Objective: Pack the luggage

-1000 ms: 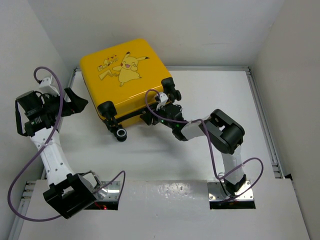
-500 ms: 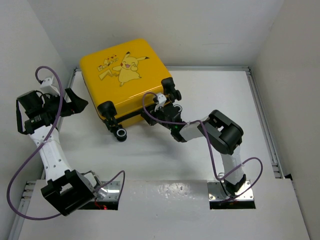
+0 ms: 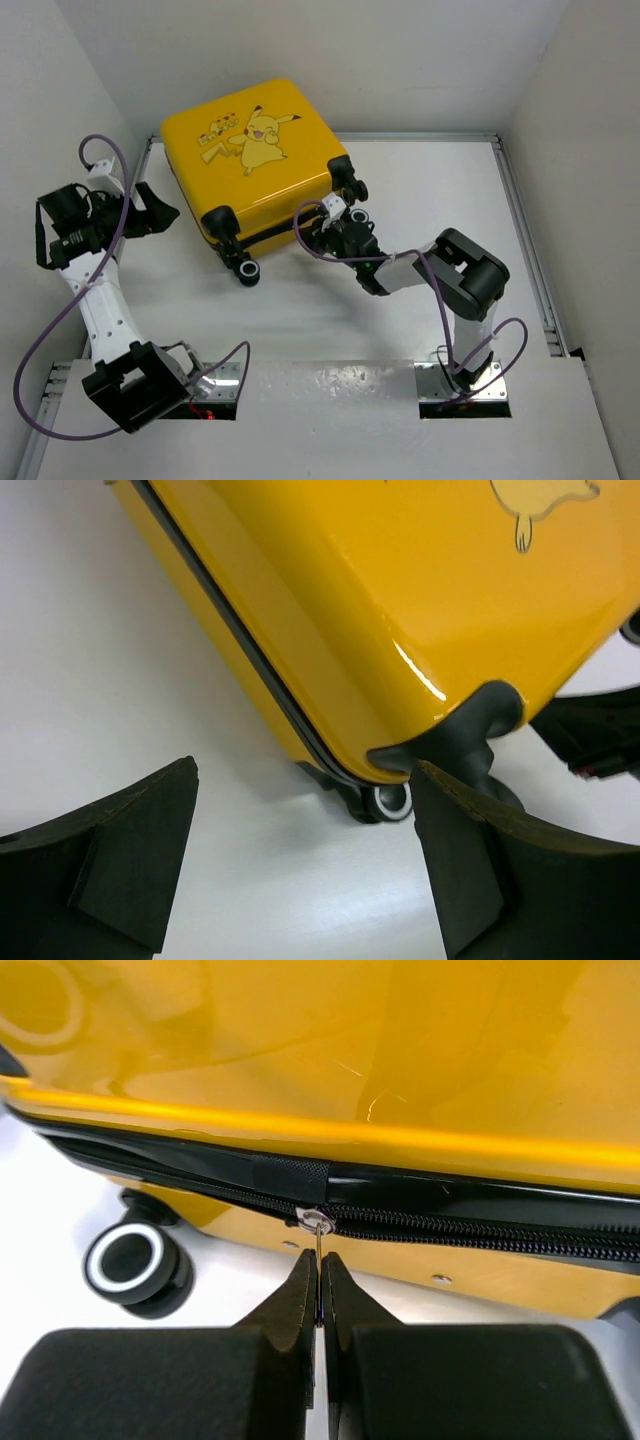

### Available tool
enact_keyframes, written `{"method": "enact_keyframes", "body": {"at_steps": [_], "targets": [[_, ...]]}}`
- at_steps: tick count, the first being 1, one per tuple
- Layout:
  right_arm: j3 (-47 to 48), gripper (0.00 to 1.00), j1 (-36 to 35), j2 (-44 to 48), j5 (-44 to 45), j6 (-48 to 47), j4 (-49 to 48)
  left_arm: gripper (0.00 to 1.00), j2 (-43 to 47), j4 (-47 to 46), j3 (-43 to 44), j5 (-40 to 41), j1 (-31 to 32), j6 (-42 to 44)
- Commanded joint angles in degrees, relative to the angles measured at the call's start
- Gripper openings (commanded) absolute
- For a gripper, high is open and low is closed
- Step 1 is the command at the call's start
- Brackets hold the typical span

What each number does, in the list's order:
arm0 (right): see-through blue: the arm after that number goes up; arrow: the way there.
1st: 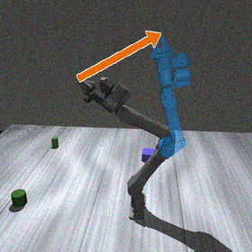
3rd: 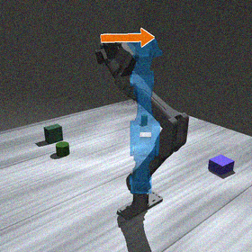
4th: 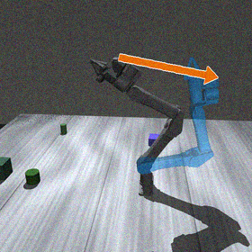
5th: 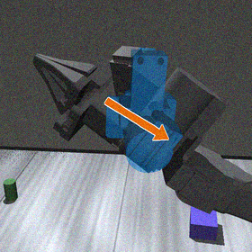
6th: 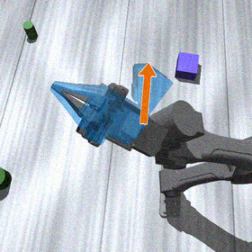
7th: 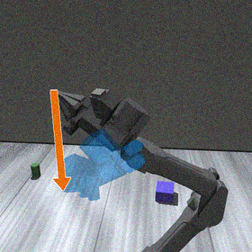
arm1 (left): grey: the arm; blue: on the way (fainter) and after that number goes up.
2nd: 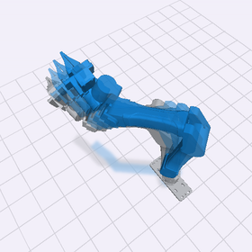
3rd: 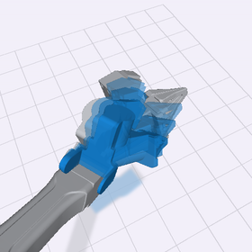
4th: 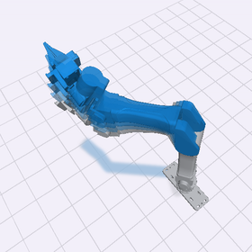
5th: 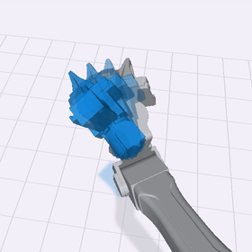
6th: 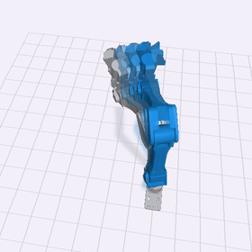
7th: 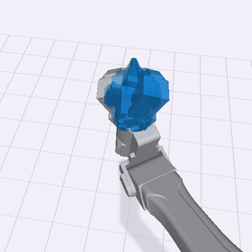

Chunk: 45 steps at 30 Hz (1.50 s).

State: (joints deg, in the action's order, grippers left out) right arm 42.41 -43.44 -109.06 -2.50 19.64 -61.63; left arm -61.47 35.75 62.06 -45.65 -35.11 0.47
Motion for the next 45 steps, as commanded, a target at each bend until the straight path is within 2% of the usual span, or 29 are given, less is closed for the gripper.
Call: {"method": "enact_keyframes", "body": {"at_steps": [1, 4, 8, 13, 16, 17, 20, 26, 34, 40, 42, 45], "targets": [[-2.2, 0.0, -0.7, 4.2, 2.3, -4.1, -4.4, 0.88, 2.1, 7.5, 0.1, -0.9, 2.4, 4.4], [-1.4, 0.0, -0.8, 3.9, 3.6, -4.7, -3.3, 0.88, 4.1, 11.8, -1.2, 1.7, 7.8, 6.2], [1.4, 0.0, -1.4, 2.4, 4.3, -5.7, -0.8, 0.89, 7.1, 17.3, -1.9, 4.5, 15.4, 3.1], [4.6, 0.0, -3.0, 0.3, 4.9, -7.3, 0.5, 0.92, 10.0, 16.2, -3.7, 9.3, 25.6, -12.9], [5.7, 0.0, -3.6, -0.2, 5.5, -8.1, 1.3, 0.92, 9.2, 15.7, -5.1, 11.8, 26.4, -15.6], [6.1, 0.0, -3.8, -0.4, 5.5, -8.4, 2.4, 0.87, 8.5, 14.9, -6.4, 12.4, 26.4, -16.2], [7.0, 0.0, -4.6, -0.6, 7.6, -8.7, 4.3, 0.85, 5.3, 13.4, -7.7, 16.5, 28.5, -20.1], [6.2, 0.0, -4.9, -0.1, 8.7, -9.5, 4.7, 0.84, 1.1, 7.0, -6.4, 22.0, 30.6, -27.5], [4.7, 0.0, -5.0, 0.5, 8.5, -10.2, 4.2, 0.82, -3.3, 3.7, 0.2, 22.5, 35.1, -31.3], [5.3, 0.0, -5.0, 0.0, 8.0, -10.1, 4.1, 0.8, -5.8, 0.4, -2.2, 22.0, 37.0, -33.9], [5.4, 0.0, -4.9, -0.2, 8.0, -10.1, 4.1, 0.76, -5.9, 0.4, -2.8, 24.5, 39.0, -34.4], [5.3, 0.0, -4.9, -0.2, 8.3, -9.9, 3.9, 0.64, -5.9, 0.4, -3.4, 28.1, 39.5, -34.4]]}}
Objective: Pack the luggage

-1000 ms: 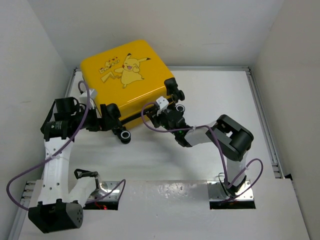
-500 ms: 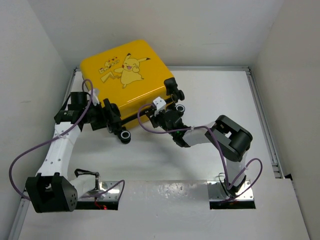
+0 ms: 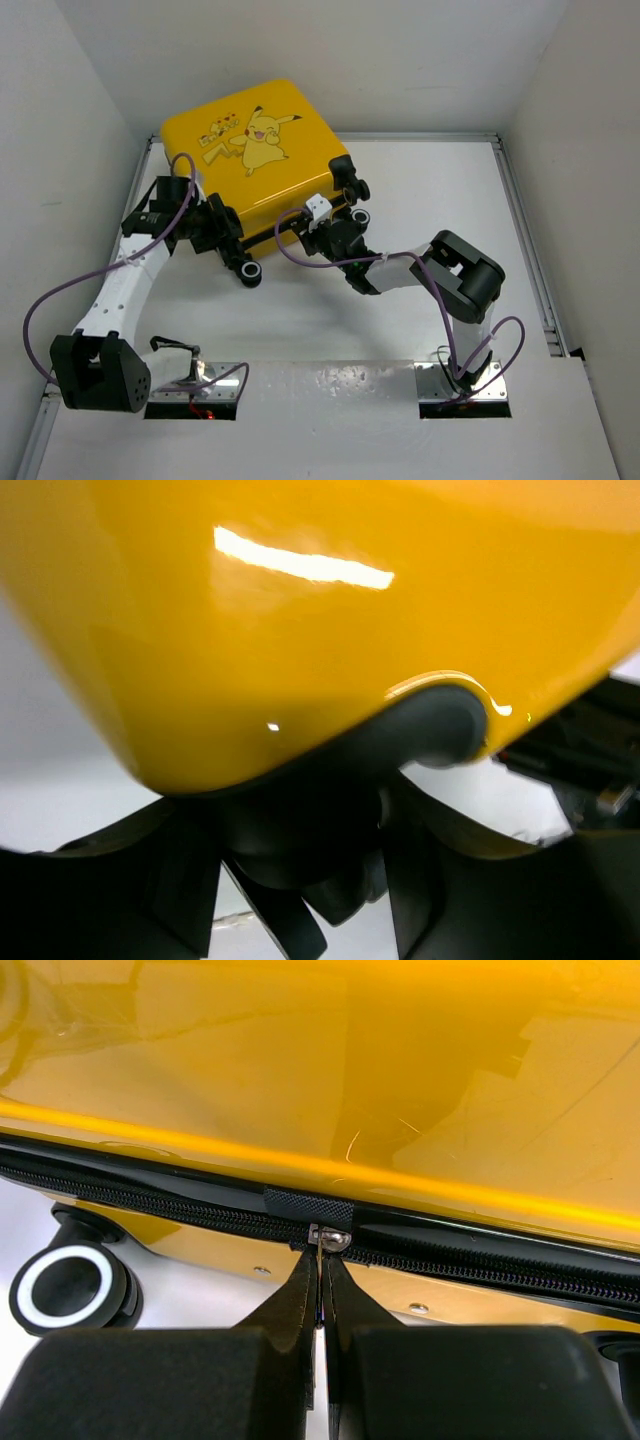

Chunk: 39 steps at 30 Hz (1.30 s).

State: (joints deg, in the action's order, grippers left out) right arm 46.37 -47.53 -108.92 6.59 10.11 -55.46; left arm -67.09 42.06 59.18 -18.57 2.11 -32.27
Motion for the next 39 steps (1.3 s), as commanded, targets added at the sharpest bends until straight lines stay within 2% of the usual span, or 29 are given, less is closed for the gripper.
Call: {"method": "enact_keyframes", "body": {"at_steps": [1, 3, 4, 8, 18, 23, 28, 32, 37, 39], "targets": [[1.3, 0.0, -0.6, -0.3, -0.7, -0.4, -2.4, 0.56, -0.9, -5.9, -1.0, 1.5, 2.3, -1.7], [1.3, 0.0, -0.8, -0.3, -0.5, -0.4, -2.3, 0.42, -1.6, -5.3, -1.0, 3.9, 2.3, -1.7], [1.1, 0.0, -0.8, -0.1, -0.5, -0.5, -2.4, 0.27, -2.1, -4.4, -1.0, 5.4, 2.3, -1.7], [0.1, 0.0, -0.3, 1.3, 0.7, -1.1, -2.1, 0.0, -3.3, -2.6, 0.1, 12.1, 1.7, -0.4], [-6.8, 0.0, 9.4, 5.7, 8.3, 3.3, 1.8, 0.0, -3.8, -2.1, 2.3, 13.5, -7.6, 3.4], [-8.8, 0.0, 13.8, 6.9, 9.2, 4.5, 2.6, 0.0, -5.7, -2.1, 5.2, 12.9, -11.7, 6.0], [-8.8, 0.0, 21.9, 7.1, 8.3, 6.7, 4.8, 0.0, -9.5, -3.1, 9.3, 12.0, -16.9, 10.2], [-5.9, 0.0, 26.4, 3.6, 5.1, 7.4, 4.5, 0.0, -14.8, -3.7, 13.4, 10.3, -18.4, 15.6], [5.3, 0.0, 30.8, -3.5, -0.5, 7.6, 2.9, 0.0, -20.6, -3.7, 18.6, 13.6, -18.4, 18.5], [7.8, 0.0, 32.7, -6.5, -2.5, 7.8, 3.2, 0.0, -23.1, -4.4, 20.4, 17.8, -17.8, 19.7]]}}
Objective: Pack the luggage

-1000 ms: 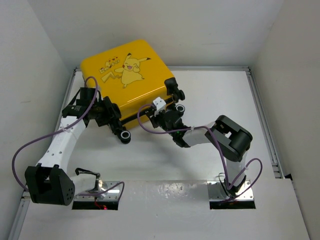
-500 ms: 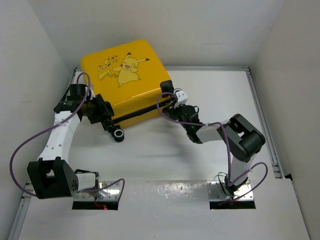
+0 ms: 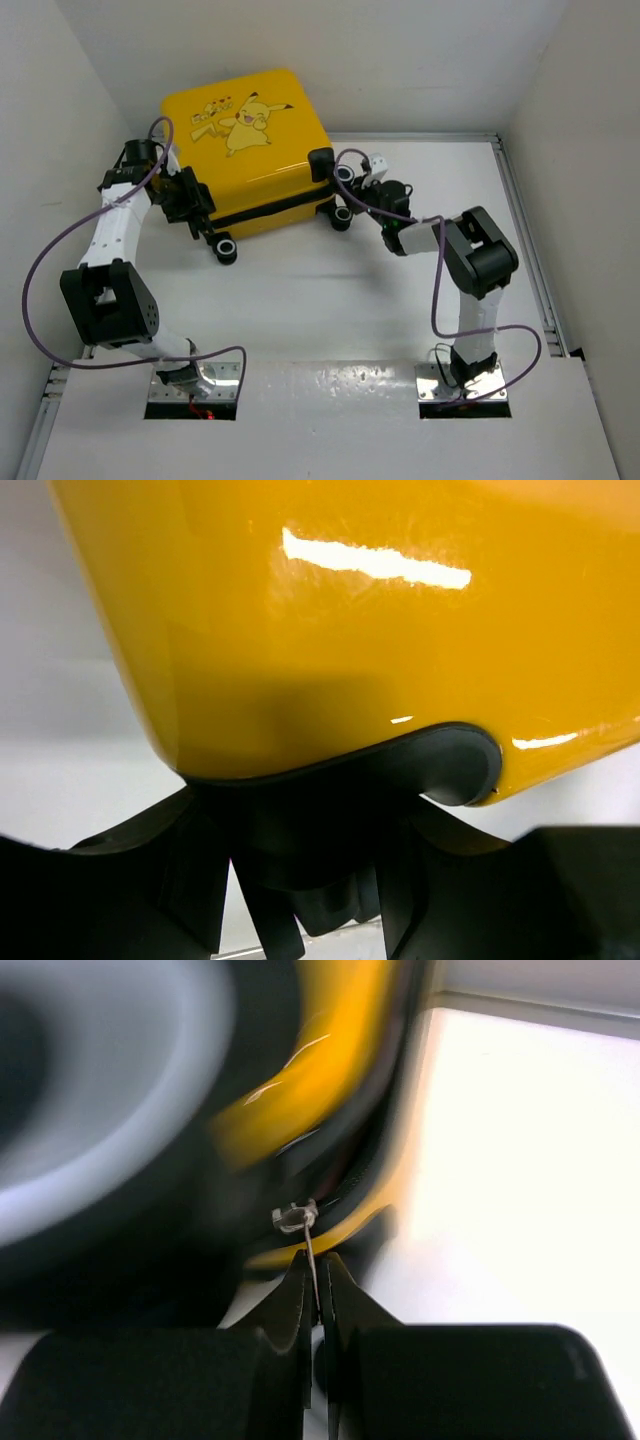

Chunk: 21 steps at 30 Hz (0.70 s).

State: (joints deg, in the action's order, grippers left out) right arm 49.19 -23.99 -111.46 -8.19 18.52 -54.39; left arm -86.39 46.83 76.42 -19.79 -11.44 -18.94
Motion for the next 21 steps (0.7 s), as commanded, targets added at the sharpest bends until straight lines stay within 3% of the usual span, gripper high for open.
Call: {"method": "enact_keyframes", "body": {"at_steps": [1, 7, 12, 16, 19, 21], "targets": [[8.5, 0.0, 9.5, -4.6, 12.1, -0.7, 2.5, 0.0, -4.4, -9.1, 3.9, 20.5, -4.2, 6.4], [16.5, 0.0, 12.6, -8.7, 10.2, -1.7, 5.8, 0.0, -9.1, -10.4, 8.0, 24.7, -2.6, 9.8], [21.6, 0.0, 14.2, -12.3, 5.1, -1.7, 5.1, 0.0, -11.8, -13.7, 8.6, 19.5, -2.1, 16.5], [32.8, 0.0, 14.0, -20.8, 5.1, 0.7, 6.6, 0.0, -13.4, -15.0, 8.6, 20.1, 1.2, 20.3], [49.3, 0.0, 13.7, -30.5, 5.5, 3.4, 5.9, 0.0, -13.4, -17.1, 6.5, 20.1, 3.9, 23.8], [54.1, 0.0, 13.2, -36.4, 7.2, 4.8, 4.9, 0.0, -12.7, -18.9, 3.9, 20.0, 5.9, 26.7]]}}
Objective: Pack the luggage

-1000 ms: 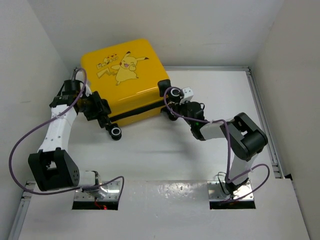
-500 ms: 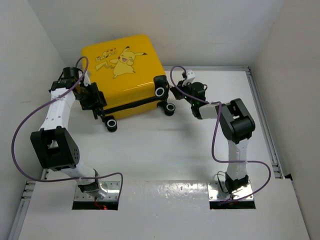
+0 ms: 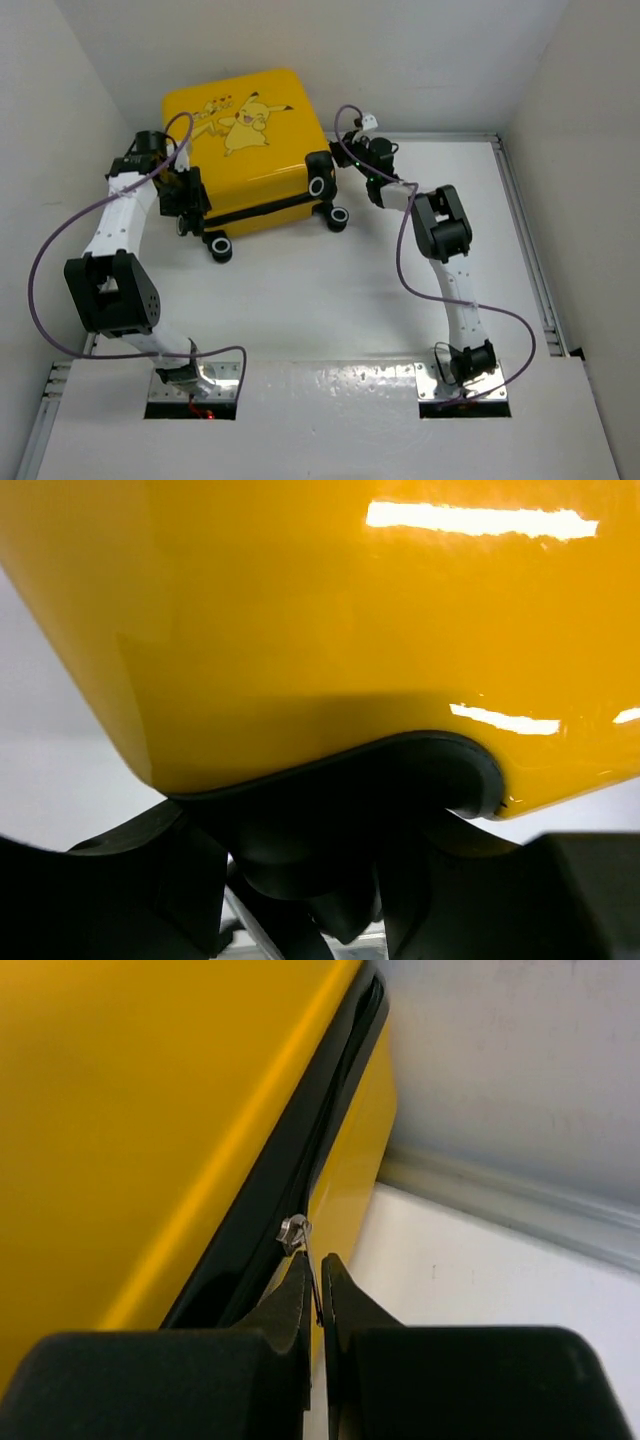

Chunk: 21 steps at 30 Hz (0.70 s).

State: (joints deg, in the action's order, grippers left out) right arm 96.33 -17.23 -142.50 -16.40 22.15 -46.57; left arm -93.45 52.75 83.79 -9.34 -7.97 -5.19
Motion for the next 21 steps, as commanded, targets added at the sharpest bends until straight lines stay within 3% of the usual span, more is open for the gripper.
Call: {"method": "enact_keyframes", "body": {"at_steps": [1, 2, 3, 4, 5, 6, 7, 8, 9, 10, 11, 13, 14, 17, 21], "targets": [[17.9, 0.0, 6.2, -9.6, 15.9, 1.9, -0.2, 0.0, -4.7, -25.6, -4.1, 9.5, 3.1, 13.9], [22.9, 0.0, 5.3, -15.4, 17.9, 2.2, 1.3, 0.0, -4.2, -26.1, -4.1, 9.5, 3.7, 15.5], [33.7, 0.0, 5.0, -18.5, 18.7, 3.0, 3.0, 0.0, -4.2, -26.1, -4.1, 10.1, 5.1, 15.5], [46.0, 0.0, 4.1, -28.3, 20.3, 2.8, 6.2, 0.0, -4.2, -26.1, -4.1, 10.1, 5.6, 15.5], [51.2, 0.0, 3.4, -30.0, 20.9, 1.3, 6.7, 0.0, -4.2, -26.1, -4.1, 10.1, 5.6, 16.1], [49.7, 0.0, 2.0, -30.2, 20.7, 1.3, 4.7, 0.0, -4.2, -26.1, -4.1, 10.1, 6.2, 16.1], [40.9, 0.01, 1.9, -23.2, 21.2, 5.1, 1.6, 0.02, -3.6, -26.6, -4.1, 10.1, 6.2, 16.1], [29.4, 0.14, 1.5, -20.4, 21.2, 5.9, -0.3, 0.1, -2.7, -26.6, -4.1, 9.4, 6.7, 16.1], [25.2, 0.19, 1.6, -18.2, 18.5, 6.7, -4.6, 0.16, -2.7, -27.4, -4.1, 8.0, 6.7, 16.1], [13.6, 0.23, 1.7, -11.0, 16.9, 7.1, -7.7, 0.38, -1.9, -27.4, -3.4, 7.0, 6.7, 16.1], [10.2, 0.35, 1.7, -8.8, 16.6, 7.6, -10.4, 0.58, -1.2, -27.4, -2.8, 6.0, 6.7, 14.7], [0.2, 0.46, 3.1, -0.9, 10.0, 9.7, -11.2, 0.83, -0.6, -27.4, -2.0, 3.2, 6.7, 13.5], [-2.2, 0.53, 4.0, 2.8, 7.1, 10.6, -11.7, 0.87, -0.1, -27.4, -1.2, 2.1, 6.7, 12.8], [-12.8, 0.62, 5.7, 11.3, 0.3, 11.9, -11.5, 0.99, 2.9, -28.8, -1.2, -0.6, 7.3, 11.3], [-21.1, 0.6, 8.1, 19.1, -11.0, 16.8, -4.3, 0.99, 7.0, -28.8, -3.1, -3.2, 7.9, 10.7]]}}
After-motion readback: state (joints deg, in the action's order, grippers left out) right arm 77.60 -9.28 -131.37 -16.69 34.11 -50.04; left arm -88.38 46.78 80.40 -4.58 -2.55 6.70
